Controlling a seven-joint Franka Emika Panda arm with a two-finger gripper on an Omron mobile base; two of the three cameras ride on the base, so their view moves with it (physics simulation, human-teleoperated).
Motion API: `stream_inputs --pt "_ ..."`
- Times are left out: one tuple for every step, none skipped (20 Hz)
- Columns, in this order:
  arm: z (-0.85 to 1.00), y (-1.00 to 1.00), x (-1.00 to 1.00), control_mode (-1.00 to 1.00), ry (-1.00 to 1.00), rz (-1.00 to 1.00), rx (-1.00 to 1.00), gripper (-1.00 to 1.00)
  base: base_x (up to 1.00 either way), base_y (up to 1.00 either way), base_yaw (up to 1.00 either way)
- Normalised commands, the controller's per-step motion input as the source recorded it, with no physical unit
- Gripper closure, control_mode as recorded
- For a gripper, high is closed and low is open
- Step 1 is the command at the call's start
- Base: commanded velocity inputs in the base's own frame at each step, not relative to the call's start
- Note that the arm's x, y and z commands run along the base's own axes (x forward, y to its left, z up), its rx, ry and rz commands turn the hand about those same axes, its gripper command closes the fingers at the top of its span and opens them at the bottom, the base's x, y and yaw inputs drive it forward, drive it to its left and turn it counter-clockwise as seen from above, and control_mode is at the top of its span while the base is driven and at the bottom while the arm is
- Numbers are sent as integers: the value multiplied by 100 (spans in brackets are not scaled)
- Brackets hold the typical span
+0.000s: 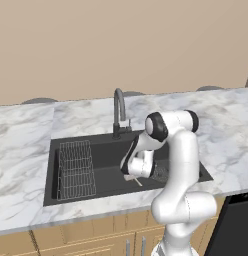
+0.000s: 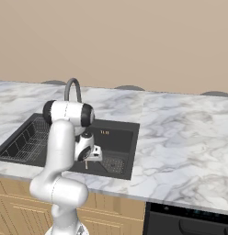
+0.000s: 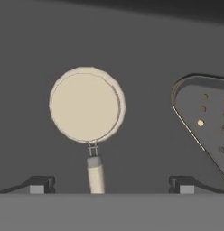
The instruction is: Pick up the dish brush and soap dispenser from the sink, and place them back in the cabinet, and close the cabinet doors.
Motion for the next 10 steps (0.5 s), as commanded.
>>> stream_inputs --pt "-20 4 19 -100 3 0 0 -100 0 0 0" --pt "-20 4 19 -100 2 0 0 -100 0 0 0" --pt "-20 4 18 -100 2 0 0 -100 0 0 0" --pt "-19 5 18 -100 3 0 0 -100 0 0 0" --pt "-16 6 18 -100 5 0 0 -100 0 0 0" --pt "-17 7 18 -100 5 0 0 -100 0 0 0" --pt "-17 7 19 -100 4 0 0 -100 0 0 0" --pt "-17 6 19 -100 4 0 0 -100 0 0 0" --pt "-17 7 19 -100 4 0 0 -100 0 0 0" --pt "-17 7 19 -100 3 0 0 -100 0 0 0"
